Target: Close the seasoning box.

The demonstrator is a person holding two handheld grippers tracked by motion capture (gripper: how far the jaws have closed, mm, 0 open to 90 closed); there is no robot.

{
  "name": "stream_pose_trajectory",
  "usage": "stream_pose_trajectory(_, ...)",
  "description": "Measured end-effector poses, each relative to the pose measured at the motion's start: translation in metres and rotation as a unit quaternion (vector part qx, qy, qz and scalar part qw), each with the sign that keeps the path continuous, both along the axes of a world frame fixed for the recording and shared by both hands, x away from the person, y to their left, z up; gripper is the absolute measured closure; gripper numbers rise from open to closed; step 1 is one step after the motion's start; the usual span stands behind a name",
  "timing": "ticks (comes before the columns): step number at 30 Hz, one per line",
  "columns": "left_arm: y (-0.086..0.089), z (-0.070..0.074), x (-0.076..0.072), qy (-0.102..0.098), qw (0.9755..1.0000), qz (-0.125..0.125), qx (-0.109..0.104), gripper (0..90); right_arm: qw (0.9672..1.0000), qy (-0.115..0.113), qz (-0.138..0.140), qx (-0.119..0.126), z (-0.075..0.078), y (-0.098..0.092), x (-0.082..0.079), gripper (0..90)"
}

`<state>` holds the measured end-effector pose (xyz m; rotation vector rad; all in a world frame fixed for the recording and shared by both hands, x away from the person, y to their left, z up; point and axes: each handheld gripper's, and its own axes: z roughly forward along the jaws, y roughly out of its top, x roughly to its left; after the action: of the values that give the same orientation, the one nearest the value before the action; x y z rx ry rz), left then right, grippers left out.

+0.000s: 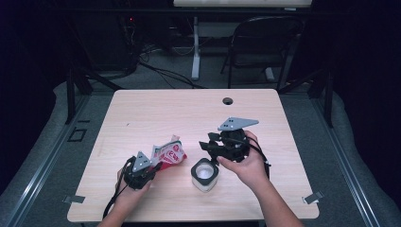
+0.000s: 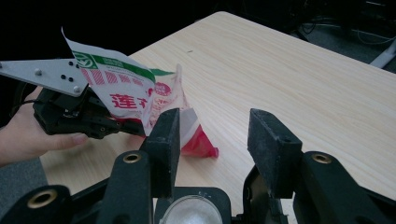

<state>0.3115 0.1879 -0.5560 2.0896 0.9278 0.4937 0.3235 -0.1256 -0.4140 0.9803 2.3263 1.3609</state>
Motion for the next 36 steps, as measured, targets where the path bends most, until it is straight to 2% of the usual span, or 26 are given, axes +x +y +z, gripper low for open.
stream_pose_trajectory(6, 0.005, -0.003, 0.003, 0.017, 0.9996, 0.01, -0.02, 86.5, 0.9999, -0.005, -0.009, 0.004, -0.003, -0.006, -0.005, 52.5)
stream_pose_trajectory(9, 0.007, -0.004, 0.004, 0.023, 0.9994, 0.013, -0.023, 85.1, 0.9998, -0.01, -0.015, 0.009, -0.006, -0.009, -0.007, 51.8)
stream_pose_trajectory(12, 0.009, -0.005, 0.005, 0.028, 0.9991, 0.013, -0.027, 84.2, 0.9998, 0.002, -0.014, 0.015, -0.009, -0.011, -0.008, 51.9)
stream_pose_trajectory(14, 0.009, -0.005, 0.005, 0.029, 0.9991, 0.014, -0.029, 85.1, 0.9998, 0.005, -0.016, 0.014, -0.011, -0.012, -0.007, 51.7)
stream_pose_trajectory(19, 0.008, -0.005, 0.005, 0.028, 0.9991, 0.012, -0.029, 86.7, 0.9992, -0.006, -0.025, 0.029, -0.011, -0.017, -0.009, 51.2)
stream_pose_trajectory(24, 0.008, -0.005, 0.005, 0.027, 0.9991, 0.013, -0.03, 87.0, 0.9989, -0.009, -0.03, 0.035, -0.011, -0.022, -0.01, 50.6)
stream_pose_trajectory(32, 0.009, -0.005, 0.005, 0.018, 0.9994, 0.008, -0.027, 87.6, 0.9984, -0.01, -0.036, 0.043, -0.012, -0.027, -0.011, 50.4)
stream_pose_trajectory(36, 0.01, -0.004, 0.005, 0.014, 0.9992, 0.012, -0.036, 87.7, 0.9981, -0.006, -0.036, 0.049, -0.013, -0.029, -0.011, 50.5)
